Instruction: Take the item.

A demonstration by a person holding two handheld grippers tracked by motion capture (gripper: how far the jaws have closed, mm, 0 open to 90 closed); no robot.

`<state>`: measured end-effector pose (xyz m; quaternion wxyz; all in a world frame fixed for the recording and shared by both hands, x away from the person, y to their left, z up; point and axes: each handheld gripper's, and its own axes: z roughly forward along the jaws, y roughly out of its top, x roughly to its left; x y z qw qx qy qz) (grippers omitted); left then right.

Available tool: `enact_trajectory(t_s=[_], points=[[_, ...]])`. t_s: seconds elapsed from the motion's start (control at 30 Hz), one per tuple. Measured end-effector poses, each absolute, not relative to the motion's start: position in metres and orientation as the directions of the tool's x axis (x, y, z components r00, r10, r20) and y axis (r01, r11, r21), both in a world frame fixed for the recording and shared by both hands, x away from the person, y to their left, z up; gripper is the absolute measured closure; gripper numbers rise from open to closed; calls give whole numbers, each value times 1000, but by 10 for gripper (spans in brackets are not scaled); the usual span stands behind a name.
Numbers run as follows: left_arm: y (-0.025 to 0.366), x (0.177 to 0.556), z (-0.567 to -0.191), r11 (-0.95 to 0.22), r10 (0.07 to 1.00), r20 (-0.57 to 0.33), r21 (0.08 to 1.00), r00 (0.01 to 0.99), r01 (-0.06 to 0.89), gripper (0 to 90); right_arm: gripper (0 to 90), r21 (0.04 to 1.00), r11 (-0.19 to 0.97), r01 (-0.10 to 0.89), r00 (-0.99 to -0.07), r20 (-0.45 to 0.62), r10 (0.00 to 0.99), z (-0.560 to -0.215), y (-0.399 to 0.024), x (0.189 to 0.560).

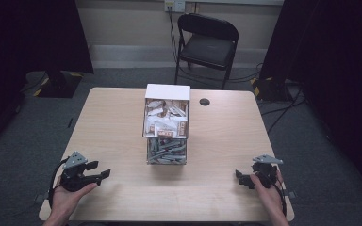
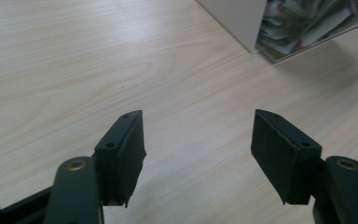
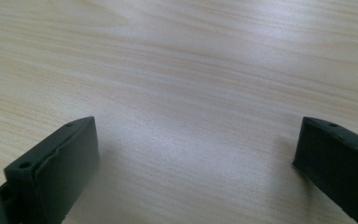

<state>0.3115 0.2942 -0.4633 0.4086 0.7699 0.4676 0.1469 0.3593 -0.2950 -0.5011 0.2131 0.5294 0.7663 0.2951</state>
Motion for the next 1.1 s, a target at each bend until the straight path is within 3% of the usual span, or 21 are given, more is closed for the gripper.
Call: enact_trajectory(t_s=[0.3,0.6,0.7,0.8,0.9,1.1], points=[[281,307,-453,-254,799,-149,795,583,551,402,0,678,265,686,-348,-14,937,-501,-295,359],[261,312,-446,-282,764,-175,776,622,564,454,0,678,265,686,-348,-15,937,-501,-295,359],[259,313,-446,-255,748,-214,781,628,570,467,0,678,265,685,-348,-14,937,-501,-295,359],[257,313,-443,-267,737,-194,796,648,543,487,0,678,265,685,-348,-14,938,-501,-295,359],[254,313,-440,-225,719,-246,803,650,552,498,0,678,264,686,-347,-14,938,-501,-295,359],[247,314,-436,-247,678,-234,820,696,516,525,0,678,262,687,-345,-13,938,-501,-295,359]])
